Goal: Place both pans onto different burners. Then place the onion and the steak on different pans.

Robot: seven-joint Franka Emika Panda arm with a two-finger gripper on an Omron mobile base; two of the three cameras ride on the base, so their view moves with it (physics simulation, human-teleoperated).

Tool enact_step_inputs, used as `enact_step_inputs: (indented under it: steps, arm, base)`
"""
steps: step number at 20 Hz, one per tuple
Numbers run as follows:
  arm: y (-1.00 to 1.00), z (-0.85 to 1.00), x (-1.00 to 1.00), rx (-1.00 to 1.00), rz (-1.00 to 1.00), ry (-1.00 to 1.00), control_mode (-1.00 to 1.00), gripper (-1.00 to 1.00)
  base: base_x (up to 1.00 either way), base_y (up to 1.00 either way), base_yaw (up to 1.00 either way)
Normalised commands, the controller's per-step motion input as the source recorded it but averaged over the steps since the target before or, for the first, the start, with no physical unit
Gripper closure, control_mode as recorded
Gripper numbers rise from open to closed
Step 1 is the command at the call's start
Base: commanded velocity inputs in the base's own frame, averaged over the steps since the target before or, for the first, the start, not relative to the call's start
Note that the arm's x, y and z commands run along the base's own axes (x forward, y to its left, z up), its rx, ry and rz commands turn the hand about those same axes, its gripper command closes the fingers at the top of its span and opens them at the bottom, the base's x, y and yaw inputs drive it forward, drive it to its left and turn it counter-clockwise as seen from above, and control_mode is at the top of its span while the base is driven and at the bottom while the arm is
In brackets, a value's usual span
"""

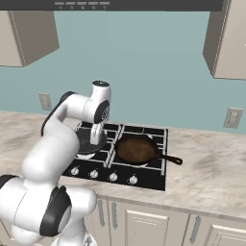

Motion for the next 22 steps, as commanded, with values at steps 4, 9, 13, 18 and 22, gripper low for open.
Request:
enact_step_inputs:
  steps: [4,9,13,18,22]
  arm:
    - [0.48,0.00,-0.08,0.02,0.11,0.02,-1.00,-1.00]
    - [0.53,0.00,-0.07,0.02,0.13,0.03,-1.00,-1.00]
    - [0.56,0.00,-0.07,0.02,0.14,0.04,-1.00,-1.00]
    - [0.62,0.00,-0.04,0.02,0.14,0.05,-1.00,-1.00]
    - [0.68,0.00,-0.08,0.00,0.14,0.04,-1.00,-1.00]
  base:
    - [0.00,0.00,0.00]
    - [0.00,0.00,0.00]
    - [0.00,0.00,0.00]
    - [0.00,0.00,0.00]
    - [0.00,0.00,0.00]
